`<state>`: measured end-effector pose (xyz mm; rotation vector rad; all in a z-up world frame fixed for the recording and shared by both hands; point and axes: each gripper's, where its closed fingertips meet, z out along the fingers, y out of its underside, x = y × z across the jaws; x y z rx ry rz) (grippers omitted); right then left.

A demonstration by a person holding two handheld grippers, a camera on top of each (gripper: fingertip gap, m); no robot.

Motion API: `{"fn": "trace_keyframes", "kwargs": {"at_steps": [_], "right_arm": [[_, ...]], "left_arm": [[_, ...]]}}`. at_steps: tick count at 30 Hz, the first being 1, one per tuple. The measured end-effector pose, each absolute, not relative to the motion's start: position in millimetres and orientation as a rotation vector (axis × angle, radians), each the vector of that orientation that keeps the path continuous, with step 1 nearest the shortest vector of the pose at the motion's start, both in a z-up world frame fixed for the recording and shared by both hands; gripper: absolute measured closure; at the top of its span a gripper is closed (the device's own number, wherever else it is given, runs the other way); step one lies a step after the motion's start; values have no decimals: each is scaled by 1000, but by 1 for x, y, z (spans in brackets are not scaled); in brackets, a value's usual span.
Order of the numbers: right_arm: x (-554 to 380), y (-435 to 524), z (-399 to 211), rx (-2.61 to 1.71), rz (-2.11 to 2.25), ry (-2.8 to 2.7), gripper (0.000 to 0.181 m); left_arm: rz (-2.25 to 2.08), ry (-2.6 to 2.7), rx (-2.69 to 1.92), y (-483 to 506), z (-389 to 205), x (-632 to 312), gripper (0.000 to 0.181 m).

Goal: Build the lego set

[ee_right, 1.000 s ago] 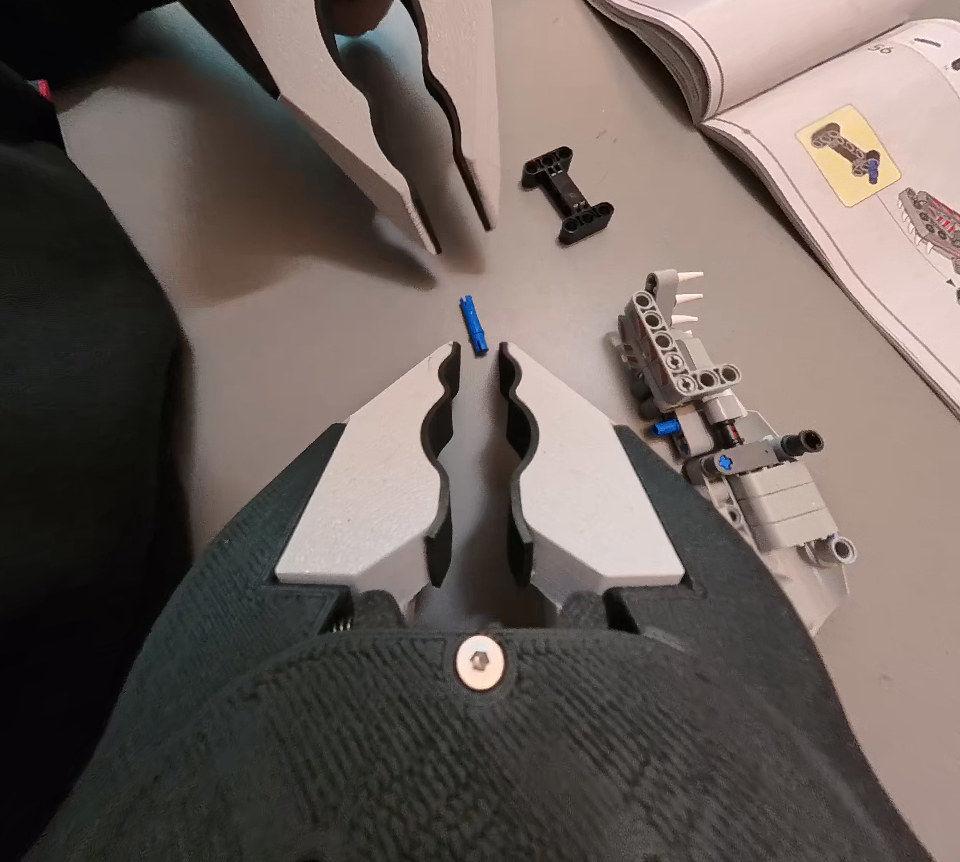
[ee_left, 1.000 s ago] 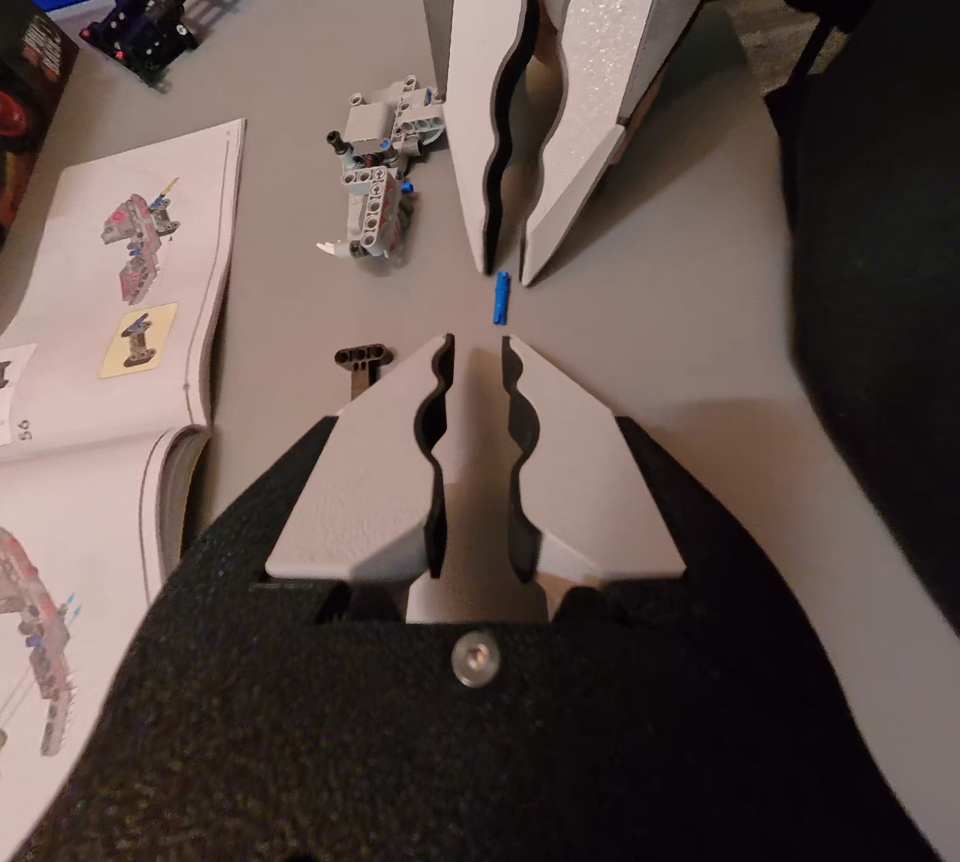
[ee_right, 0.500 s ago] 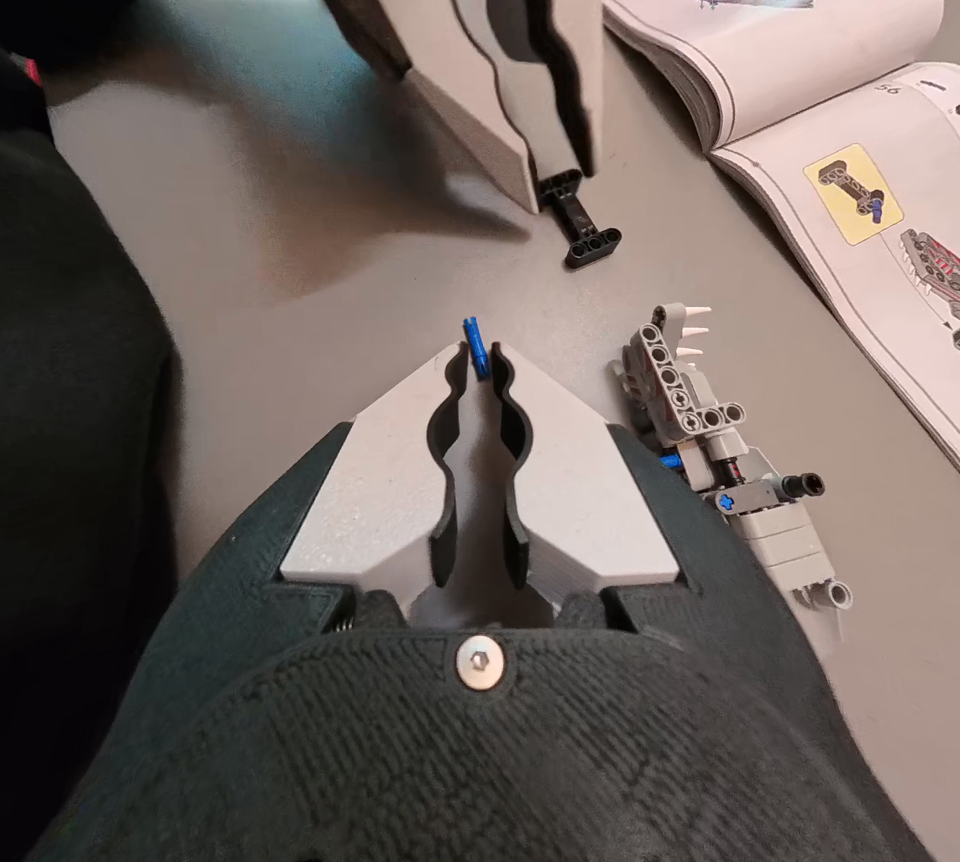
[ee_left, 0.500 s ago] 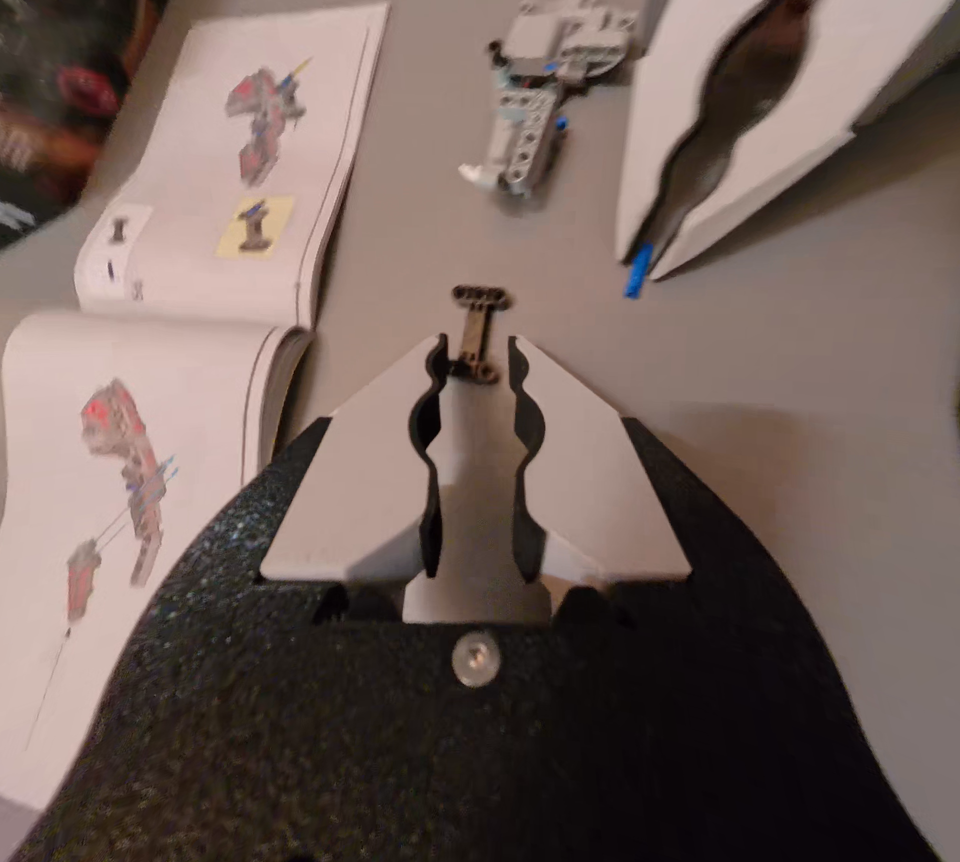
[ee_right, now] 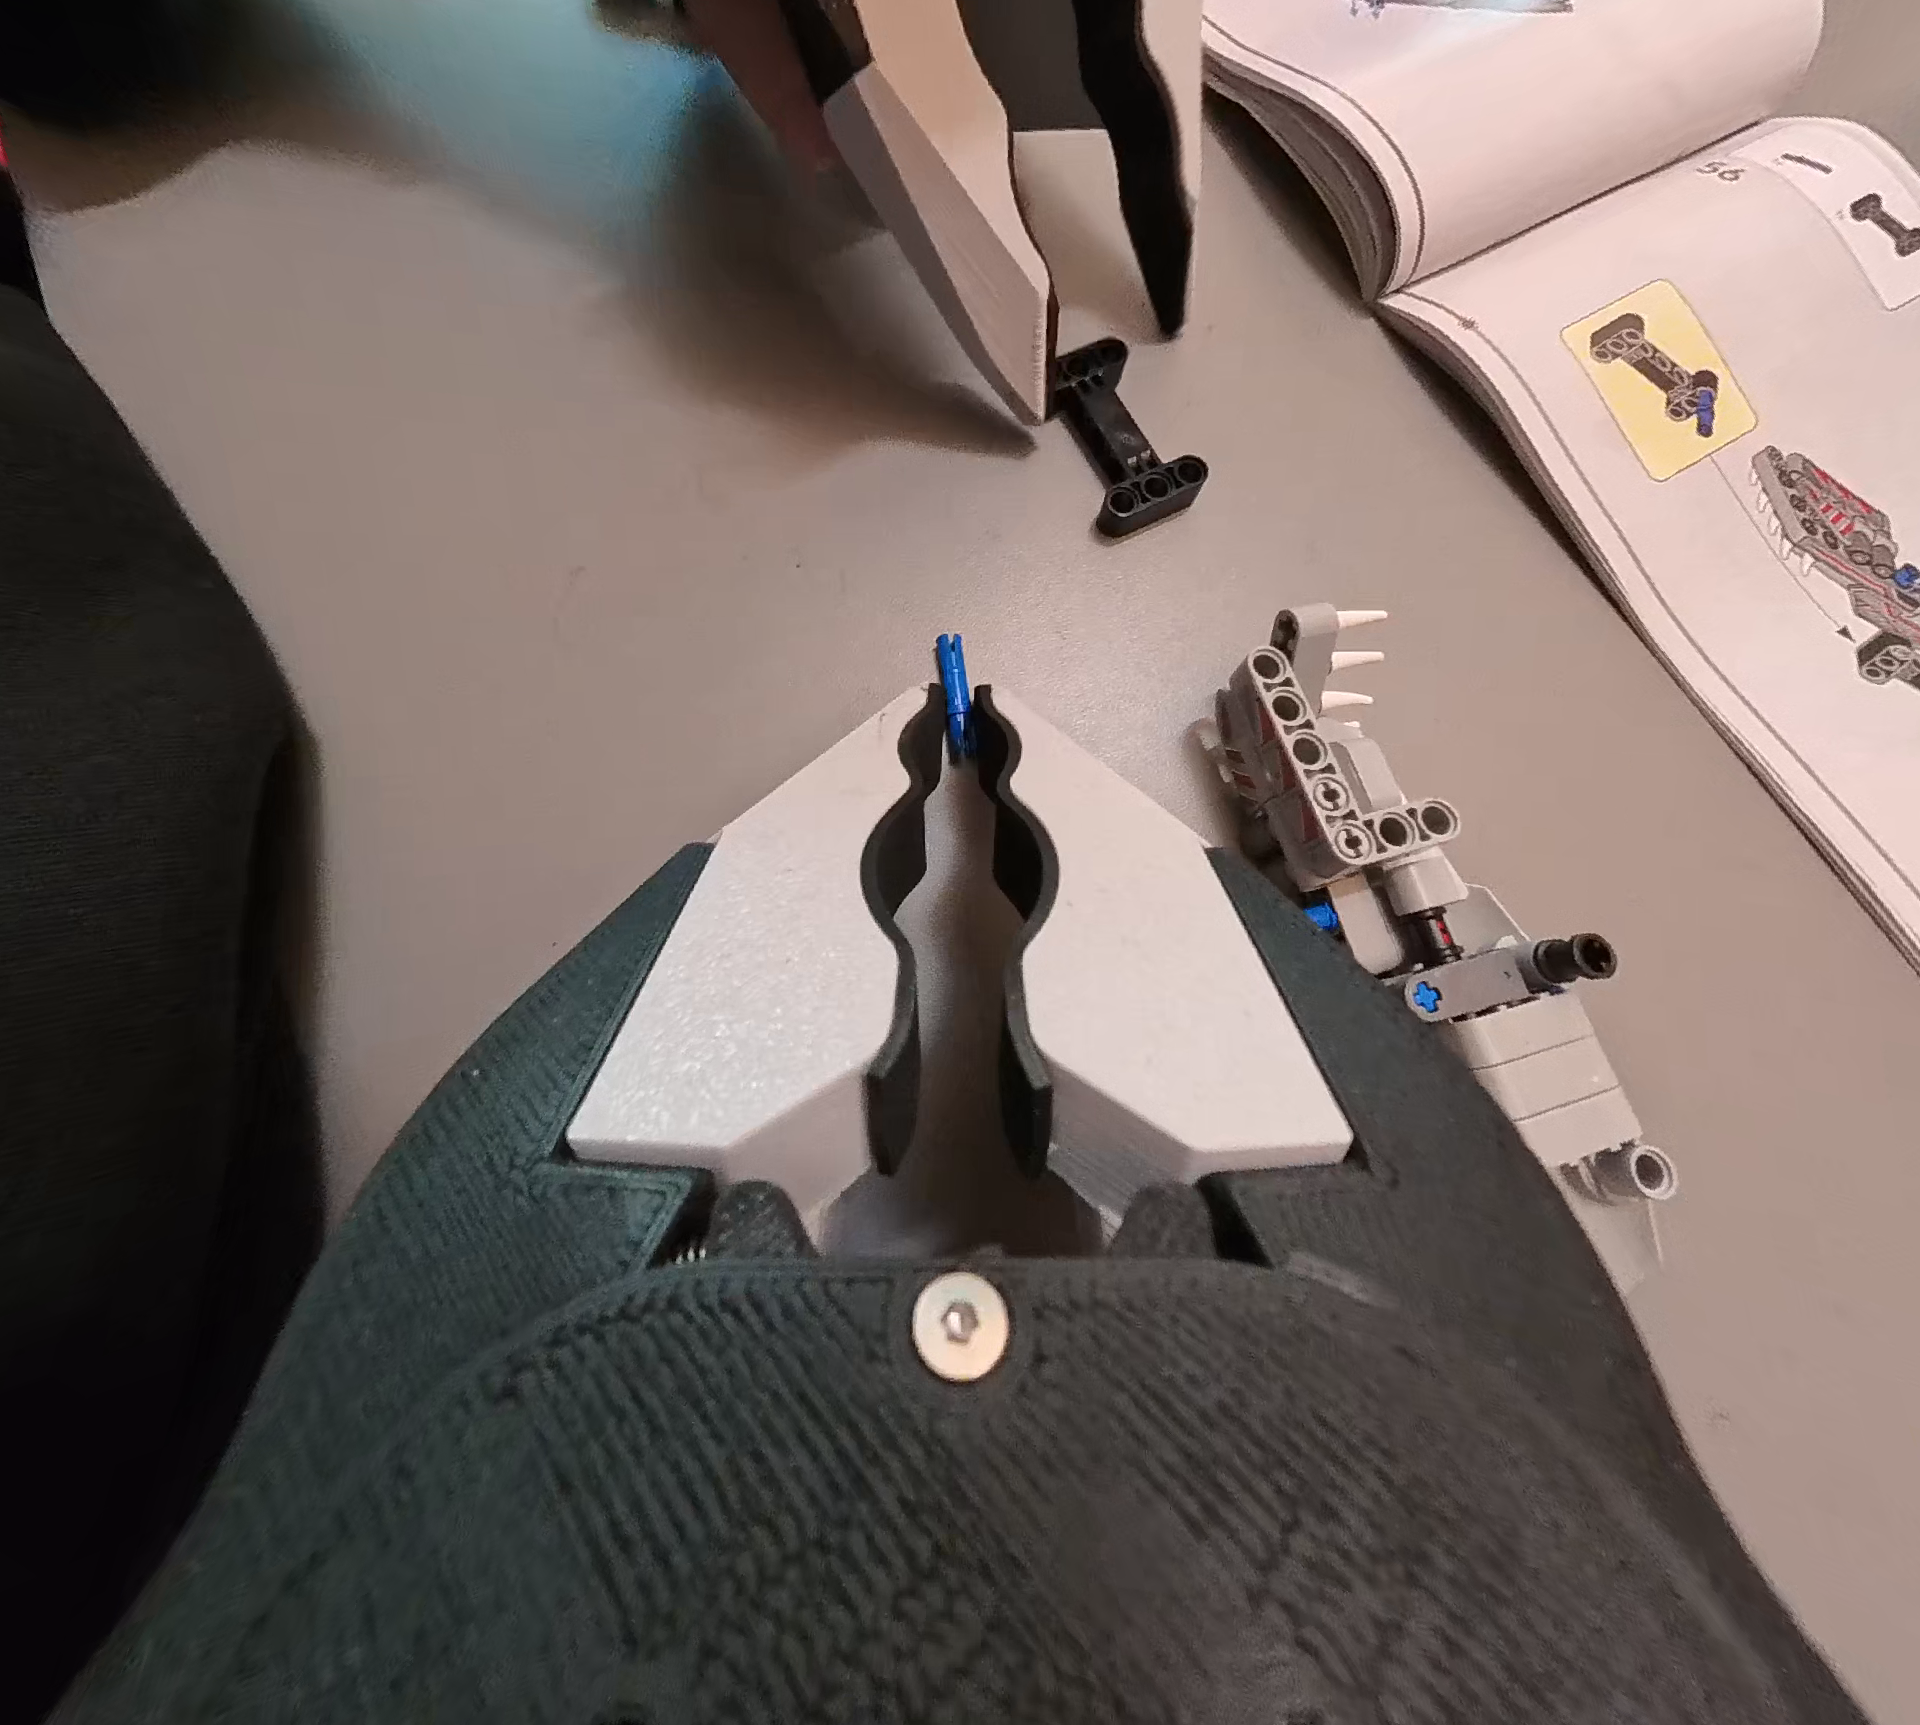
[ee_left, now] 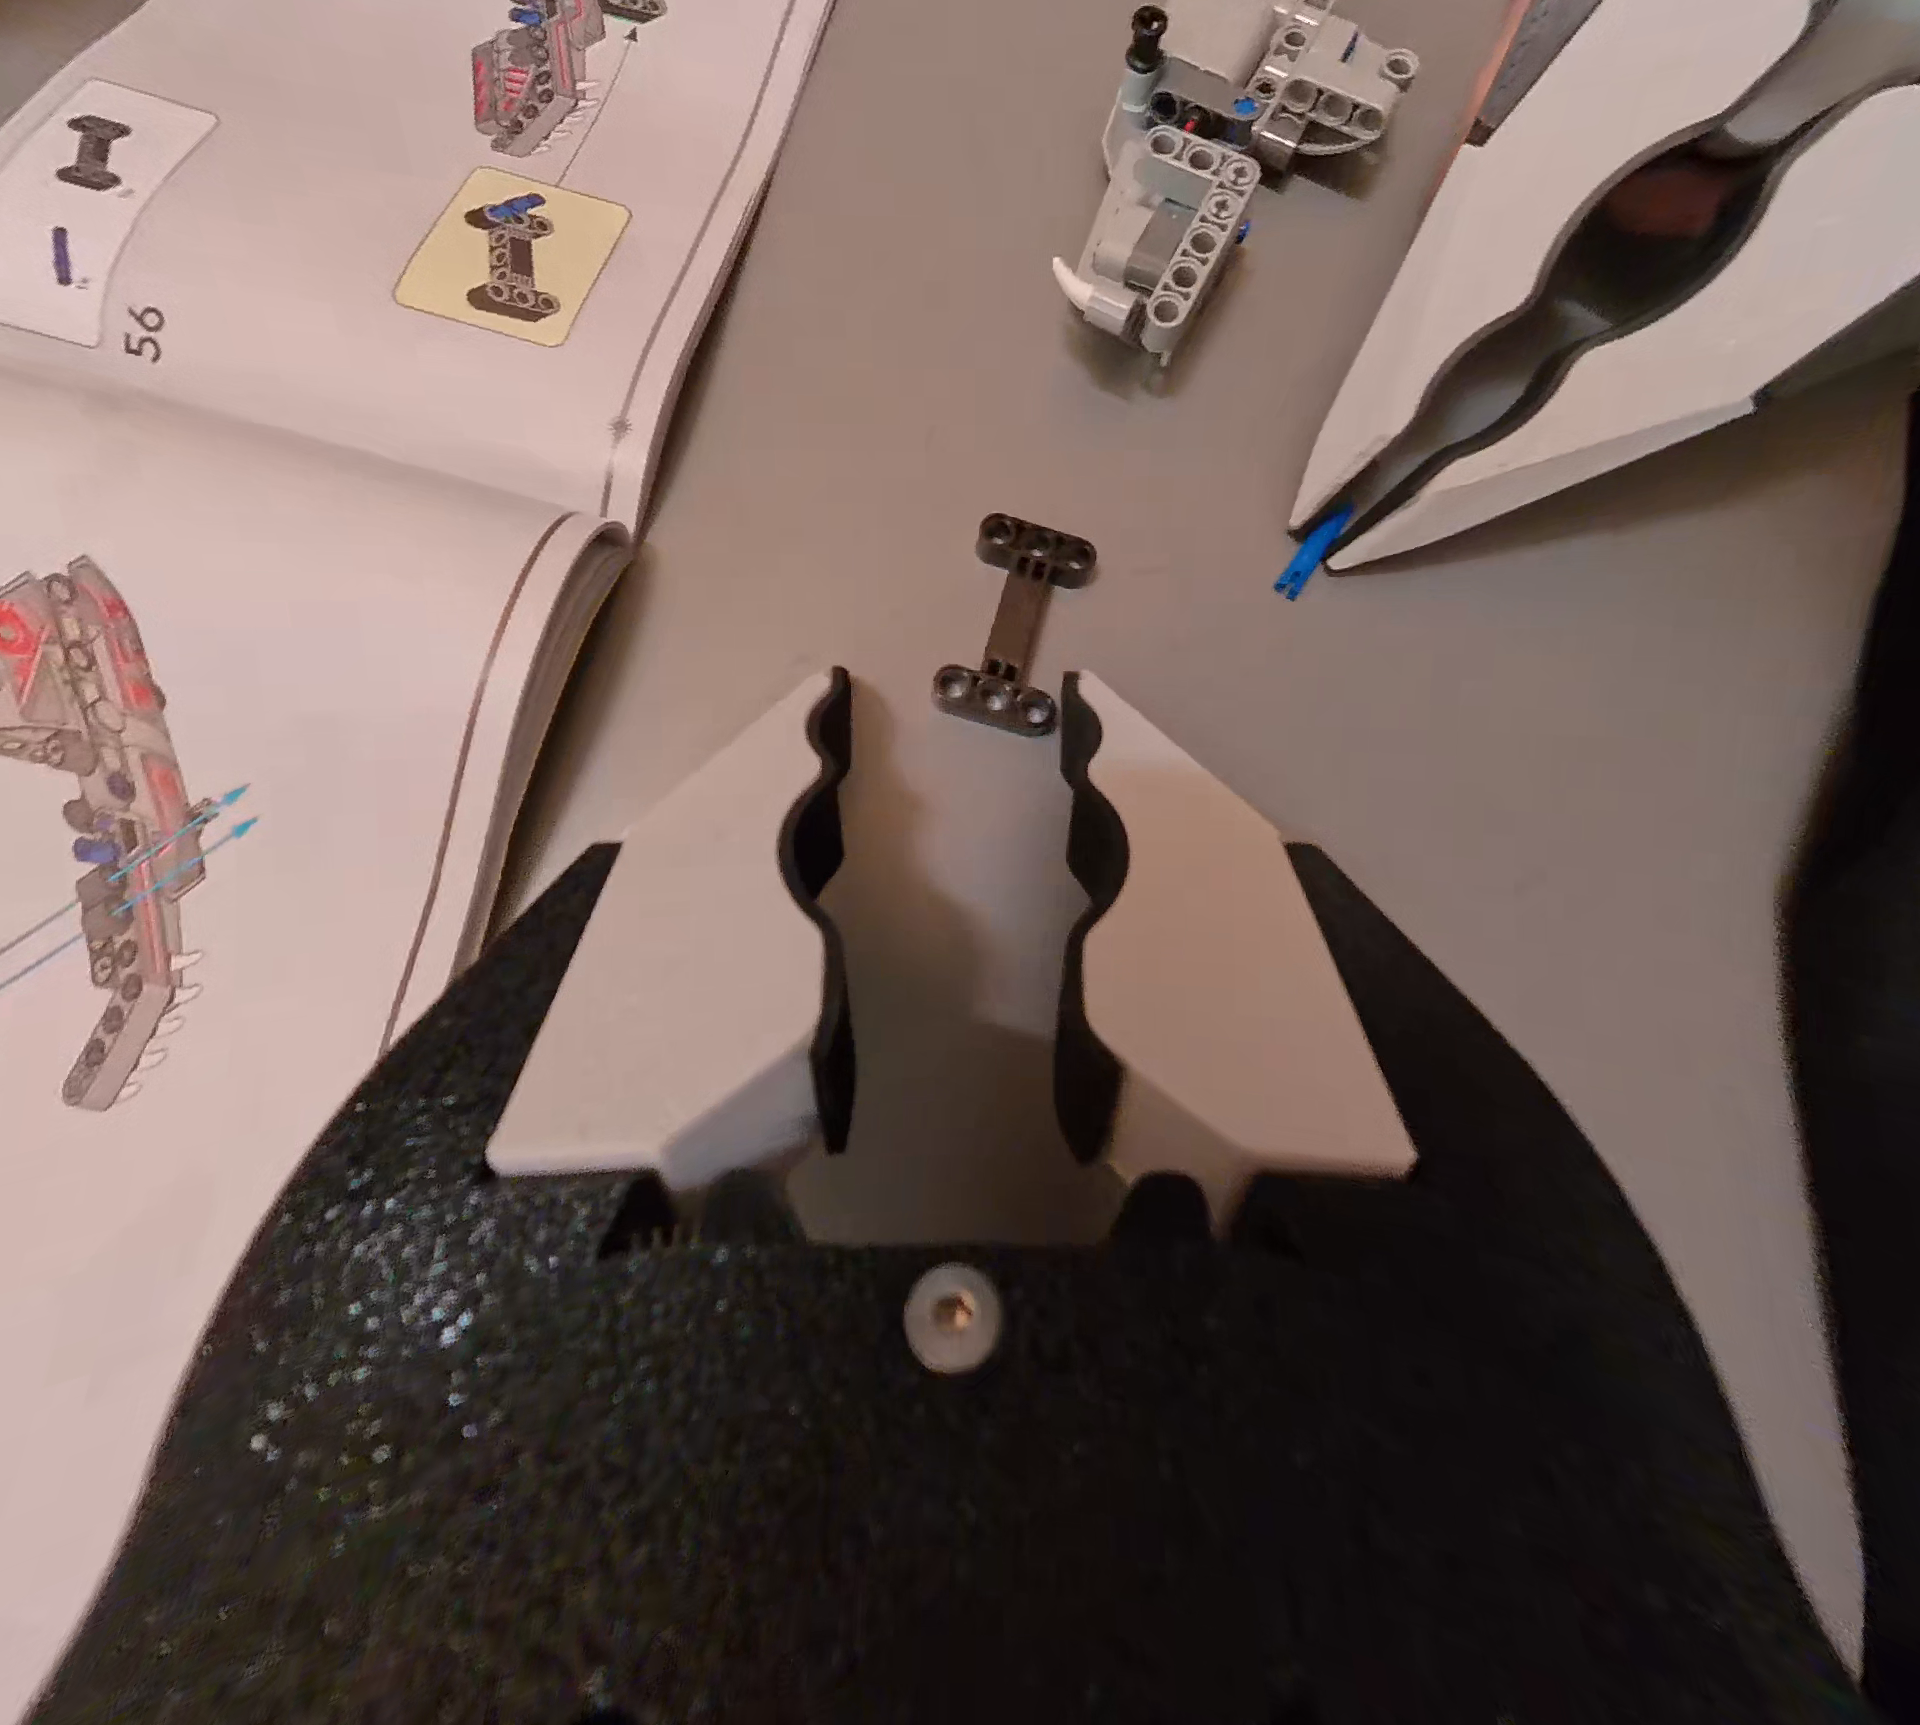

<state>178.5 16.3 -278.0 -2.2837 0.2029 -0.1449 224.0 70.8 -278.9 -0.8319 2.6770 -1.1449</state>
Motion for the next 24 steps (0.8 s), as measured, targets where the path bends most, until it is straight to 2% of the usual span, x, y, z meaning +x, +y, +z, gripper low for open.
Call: {"fn": "trace_keyframes", "kwargs": {"at_steps": [1, 6, 13, 18, 24], "right_arm": [[178, 16, -278, -2283, -141, 204, 177], [176, 17, -278, -2282, -112, 198, 169], [176, 14, -274, -2256, -87, 236, 149], [188, 25, -235, -2027, -100, 384, 152], [217, 30, -210, -1760, -22, 634, 150]], "left_arm": [[-1147, 2678, -814, 71, -279, 223, 154], [-1066, 2661, -628, 71, -281, 221, 175], [-1042, 2621, -541, 70, -280, 219, 176], [-1132, 2482, -540, 64, -261, 223, 176], [-1171, 2072, -423, 51, -209, 236, 176]]}}
